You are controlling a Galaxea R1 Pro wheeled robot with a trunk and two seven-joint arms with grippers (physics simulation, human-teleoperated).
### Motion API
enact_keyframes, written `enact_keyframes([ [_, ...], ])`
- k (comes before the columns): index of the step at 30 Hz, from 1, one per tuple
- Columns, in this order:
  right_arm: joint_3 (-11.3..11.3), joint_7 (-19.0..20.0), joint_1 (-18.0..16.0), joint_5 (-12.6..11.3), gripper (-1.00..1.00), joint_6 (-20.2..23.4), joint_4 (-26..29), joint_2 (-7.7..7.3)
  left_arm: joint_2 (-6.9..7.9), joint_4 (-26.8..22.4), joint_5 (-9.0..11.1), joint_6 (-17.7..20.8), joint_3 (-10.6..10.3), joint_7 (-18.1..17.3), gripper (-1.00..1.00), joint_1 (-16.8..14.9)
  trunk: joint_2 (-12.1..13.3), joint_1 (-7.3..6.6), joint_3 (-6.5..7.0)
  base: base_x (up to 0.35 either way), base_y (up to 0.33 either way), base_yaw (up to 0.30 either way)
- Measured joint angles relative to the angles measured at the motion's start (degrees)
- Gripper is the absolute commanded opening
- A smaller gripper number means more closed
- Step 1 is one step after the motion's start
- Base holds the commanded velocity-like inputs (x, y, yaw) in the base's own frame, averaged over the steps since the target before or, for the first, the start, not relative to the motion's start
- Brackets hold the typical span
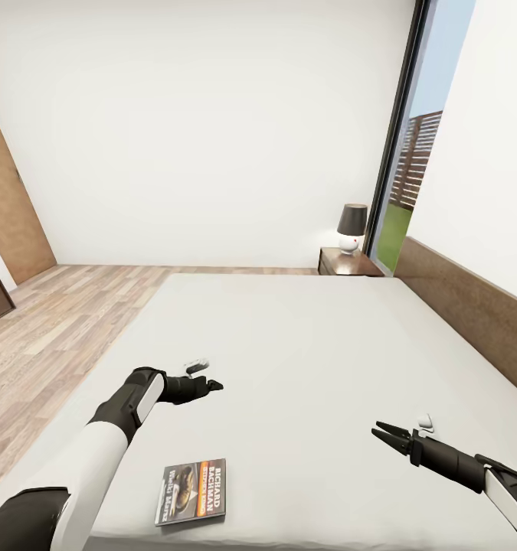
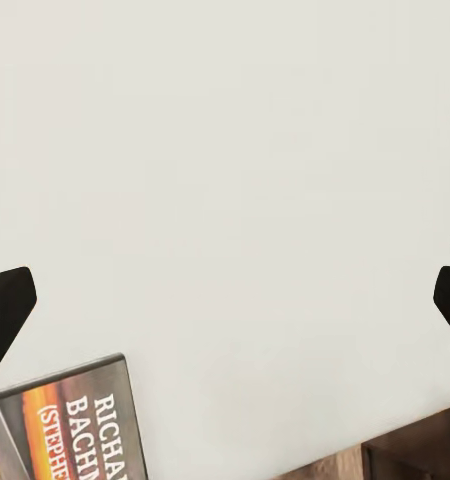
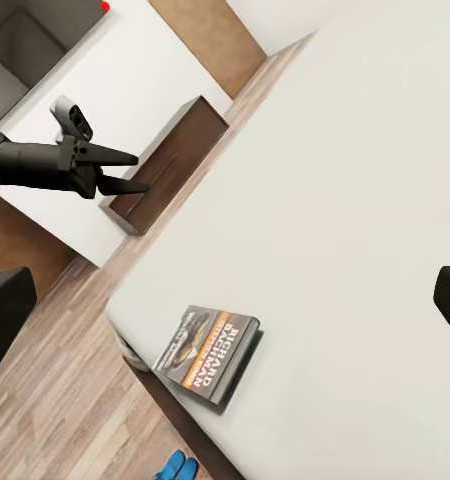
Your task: In the bedroom, move the book from the bed onto either nightstand, and place the two sandals side by side next to the bed.
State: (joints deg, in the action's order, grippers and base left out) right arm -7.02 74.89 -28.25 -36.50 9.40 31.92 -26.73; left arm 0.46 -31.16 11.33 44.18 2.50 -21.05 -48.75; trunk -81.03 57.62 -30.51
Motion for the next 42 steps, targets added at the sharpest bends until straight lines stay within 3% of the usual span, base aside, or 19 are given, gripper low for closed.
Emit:
enact_keyframes([
  [23, -0.01, 0.0, 0.0, 0.0, 1.0, -0.05, 0.0, 0.06, 0.19, 0.14, 0.07, -0.4, 0.16, 0.07, 1.0, 0.0, -8.02, 4.39, -3.59, 0.0, 0.0, 0.0],
  [29, 0.0, 0.0, 0.0, 0.0, 1.0, -0.02, 0.0, 0.01, 2.51, 0.09, 0.06, -0.97, 2.3, 0.23, 1.0, 0.0, -8.02, 4.39, -3.59, 0.0, 0.0, 0.0],
  [30, 0.0, 0.0, 0.0, 0.0, 1.0, -0.02, 0.0, 0.0, 3.23, 0.09, -0.08, -1.01, 4.13, 0.28, 1.0, 0.0, -8.02, 4.39, -3.59, 0.0, 0.0, 0.0],
  [33, 0.0, 0.0, 0.0, 0.0, 1.0, -0.02, 0.0, 0.0, 4.52, 0.09, -0.04, -1.01, 5.79, 0.31, 1.0, 0.0, -8.02, 4.39, -3.59, 0.0, 0.0, 0.0],
  [37, 0.0, 0.0, 0.0, 0.0, 1.0, -0.02, 0.0, 0.01, 4.96, 0.15, -0.13, -0.95, 6.25, 0.31, 1.0, 0.0, -8.02, 4.39, -3.59, 0.0, 0.0, 0.0],
  [42, 0.0, 0.0, 0.0, 0.0, 1.0, 0.01, 0.0, 0.01, 4.96, 0.17, -0.19, -0.92, 6.31, 0.31, 1.0, 0.01, -10.01, 5.49, -4.49, 0.0, 0.0, 0.0],
])
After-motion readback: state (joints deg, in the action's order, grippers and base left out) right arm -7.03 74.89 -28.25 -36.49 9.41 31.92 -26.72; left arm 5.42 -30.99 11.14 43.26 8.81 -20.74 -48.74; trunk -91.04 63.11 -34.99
